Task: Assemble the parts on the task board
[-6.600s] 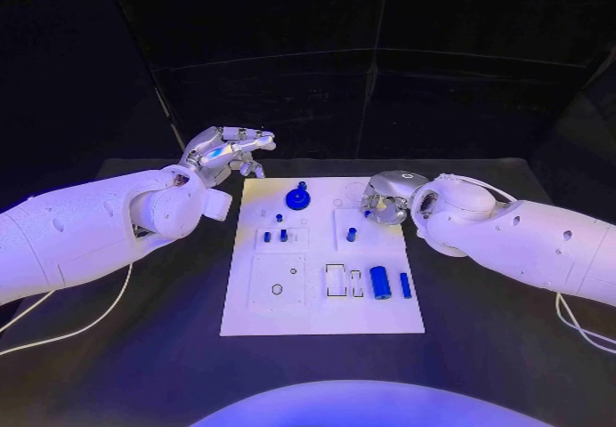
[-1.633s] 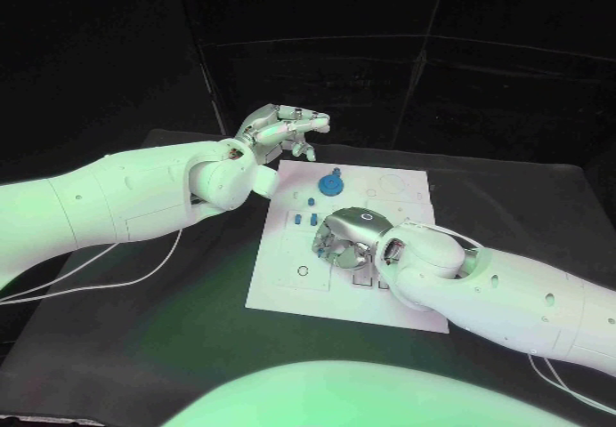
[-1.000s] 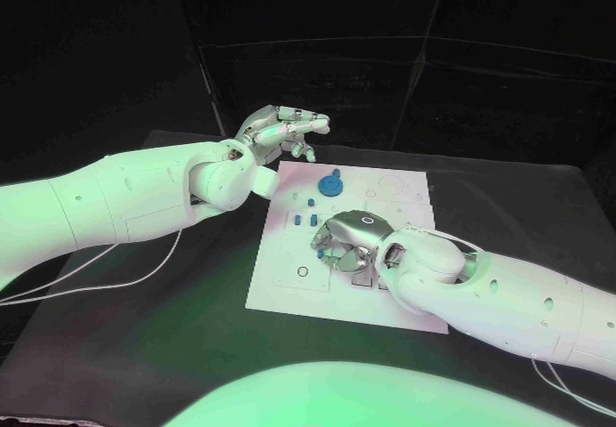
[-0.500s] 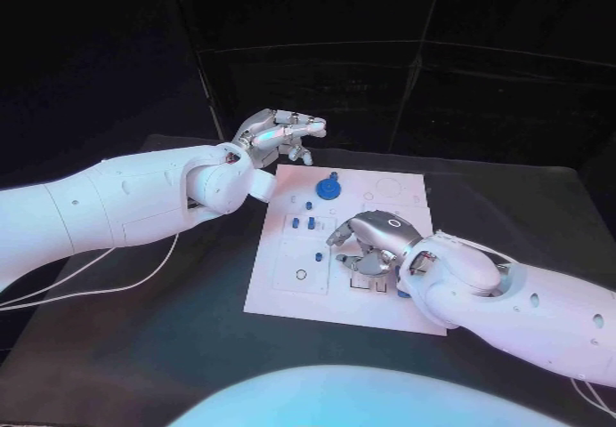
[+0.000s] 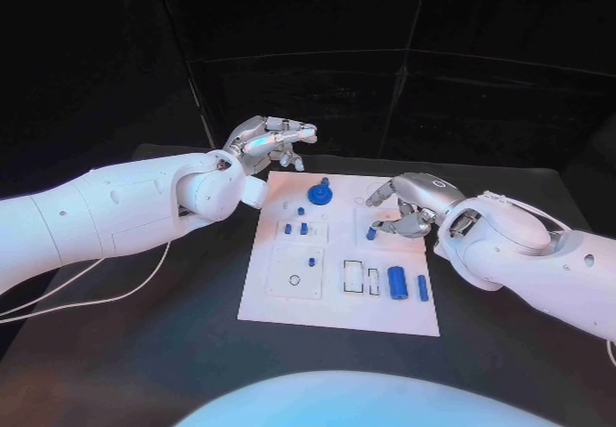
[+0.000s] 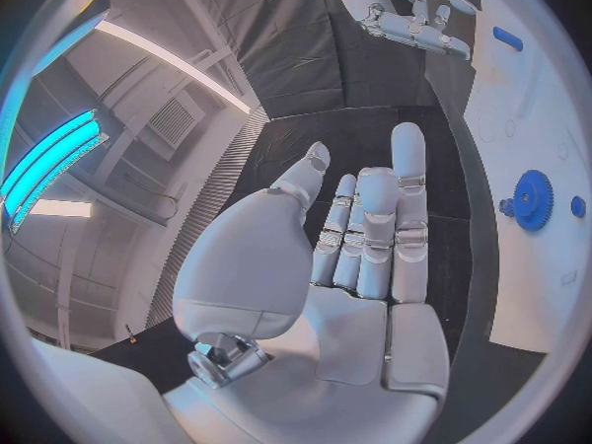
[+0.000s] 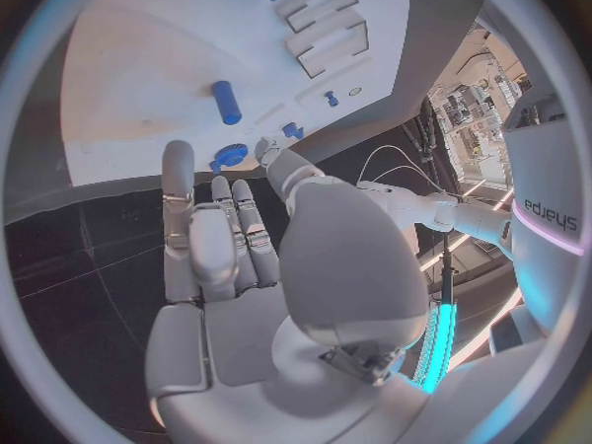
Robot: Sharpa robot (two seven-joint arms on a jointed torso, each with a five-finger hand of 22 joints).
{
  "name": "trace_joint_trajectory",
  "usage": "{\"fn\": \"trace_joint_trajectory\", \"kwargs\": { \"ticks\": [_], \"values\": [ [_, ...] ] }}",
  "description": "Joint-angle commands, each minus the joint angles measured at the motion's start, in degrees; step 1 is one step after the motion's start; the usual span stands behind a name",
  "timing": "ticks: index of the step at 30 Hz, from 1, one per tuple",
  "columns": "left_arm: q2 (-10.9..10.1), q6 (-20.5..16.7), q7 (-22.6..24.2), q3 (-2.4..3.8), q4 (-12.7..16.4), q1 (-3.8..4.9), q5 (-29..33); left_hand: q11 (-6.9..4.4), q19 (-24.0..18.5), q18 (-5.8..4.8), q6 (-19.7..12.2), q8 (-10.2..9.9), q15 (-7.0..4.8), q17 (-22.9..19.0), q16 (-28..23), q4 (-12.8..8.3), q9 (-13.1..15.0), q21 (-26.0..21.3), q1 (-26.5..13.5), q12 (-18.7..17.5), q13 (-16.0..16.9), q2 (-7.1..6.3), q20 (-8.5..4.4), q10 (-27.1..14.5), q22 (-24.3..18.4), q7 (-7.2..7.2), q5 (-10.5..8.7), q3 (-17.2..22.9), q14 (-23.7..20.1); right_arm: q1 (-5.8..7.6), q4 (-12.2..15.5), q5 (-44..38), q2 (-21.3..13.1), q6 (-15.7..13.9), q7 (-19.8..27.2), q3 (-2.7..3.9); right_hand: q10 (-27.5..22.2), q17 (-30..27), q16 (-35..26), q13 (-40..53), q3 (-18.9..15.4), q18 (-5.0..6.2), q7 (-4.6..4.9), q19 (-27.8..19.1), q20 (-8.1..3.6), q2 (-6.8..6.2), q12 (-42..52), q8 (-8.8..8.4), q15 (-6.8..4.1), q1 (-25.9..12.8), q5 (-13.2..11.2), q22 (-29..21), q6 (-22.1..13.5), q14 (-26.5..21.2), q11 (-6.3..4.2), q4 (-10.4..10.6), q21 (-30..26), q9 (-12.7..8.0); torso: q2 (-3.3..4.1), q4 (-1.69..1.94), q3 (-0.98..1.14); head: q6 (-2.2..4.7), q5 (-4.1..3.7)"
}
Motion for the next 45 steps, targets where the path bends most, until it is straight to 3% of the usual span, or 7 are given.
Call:
{"fn": "trace_joint_trajectory", "kwargs": {
  "ticks": [1,10,15,21,28,45],
  "values": [
    [0.03,0.82,0.20,-0.02,-0.02,0.09,0.17,-0.01,0.20,0.68,-0.24,0.40,-0.01,-0.06,-0.39,-0.01,0.00,-0.16,0.36,0.23,0.09,0.02,0.19,-0.50,-0.09,-0.05,0.03,-0.41,-0.49,0.33,-0.75,2.05,-0.03,4.93,-0.82,0.08,-1.43,-0.53,-0.53,-0.09,-1.78,0.37,-0.20,0.02,0.31,0.13,0.57,-0.30,0.26,1.20,0.50,-0.29,-0.78,-0.31,0.19,0.10,-0.43,-0.06,0.03,0.00,0.03,0.10,-0.03],
    [0.18,0.92,0.18,-0.10,-0.15,0.09,0.17,0.00,0.20,0.68,-0.29,0.41,0.00,-0.08,-0.37,0.02,0.00,-0.21,0.37,0.27,0.08,0.06,0.20,-0.56,-0.12,-0.03,0.03,-0.52,-0.51,0.52,-2.15,0.82,1.04,10.66,-1.79,0.12,-2.29,-0.84,-0.58,0.04,-4.25,0.41,-0.64,0.51,0.34,0.99,2.26,-0.25,0.26,2.70,0.49,-0.74,-1.45,-0.16,0.17,0.30,-0.87,-0.01,0.14,-0.01,0.03,0.01,-0.10],
    [0.18,0.89,0.16,-0.11,-0.19,0.09,0.17,0.00,0.20,0.68,-0.29,0.41,0.00,-0.08,-0.37,0.02,0.00,-0.21,0.37,0.27,0.08,0.06,0.20,-0.56,-0.12,-0.03,0.03,-0.52,-0.51,0.52,-2.54,0.70,1.85,13.28,-2.29,0.10,-0.95,-0.88,-0.54,0.14,-5.01,0.44,-0.13,1.11,0.03,1.91,3.95,0.00,-0.13,3.15,0.48,-0.96,-0.72,0.16,-0.27,0.42,-0.98,0.10,0.17,0.08,0.07,-0.19,0.00],
    [0.19,0.91,0.14,-0.12,-0.24,0.09,0.17,0.01,0.19,0.67,-0.32,0.42,0.01,-0.15,-0.40,0.03,-0.01,-0.24,0.37,0.28,0.08,0.08,0.21,-0.60,-0.14,-0.02,0.02,-0.58,-0.54,0.50,-3.04,0.78,2.78,13.59,-1.92,0.09,1.70,-0.30,-0.22,-0.03,-4.89,0.43,0.24,1.86,-0.40,3.19,5.43,0.21,-0.55,3.56,0.41,-1.10,0.43,0.52,-0.76,0.48,-0.90,0.16,0.13,0.08,0.08,-0.32,0.09],
    [0.24,1.00,0.05,-0.13,-0.26,0.09,0.17,0.01,0.19,0.67,-0.32,0.42,0.01,-0.15,-0.40,0.03,-0.01,-0.24,0.37,0.28,0.08,0.08,0.21,-0.60,-0.14,-0.02,0.02,-0.58,-0.54,0.47,-4.71,0.81,4.45,14.37,-1.73,0.05,6.50,1.68,1.13,-0.42,-2.41,0.42,0.11,2.49,-0.84,4.69,5.63,0.46,-1.01,3.79,-0.34,-1.05,2.46,1.21,-1.27,0.92,-0.49,0.21,0.15,0.06,0.07,-0.53,0.01],
    [0.13,0.97,-0.14,-0.13,-0.22,0.10,0.17,0.03,0.18,0.66,-0.39,0.44,0.03,-0.32,-0.46,0.09,-0.01,-0.30,0.40,0.33,0.08,0.20,0.22,-0.70,-0.20,0.00,0.03,-0.69,-0.64,0.33,-6.15,-1.66,5.63,15.33,-2.37,0.01,11.67,3.53,2.53,-0.41,3.23,0.40,0.05,2.80,-1.36,4.65,3.13,0.75,-1.48,4.52,-1.41,-0.70,6.17,1.60,-1.85,0.42,0.40,0.20,0.11,0.01,0.08,-1.05,0.07]
  ]
}}
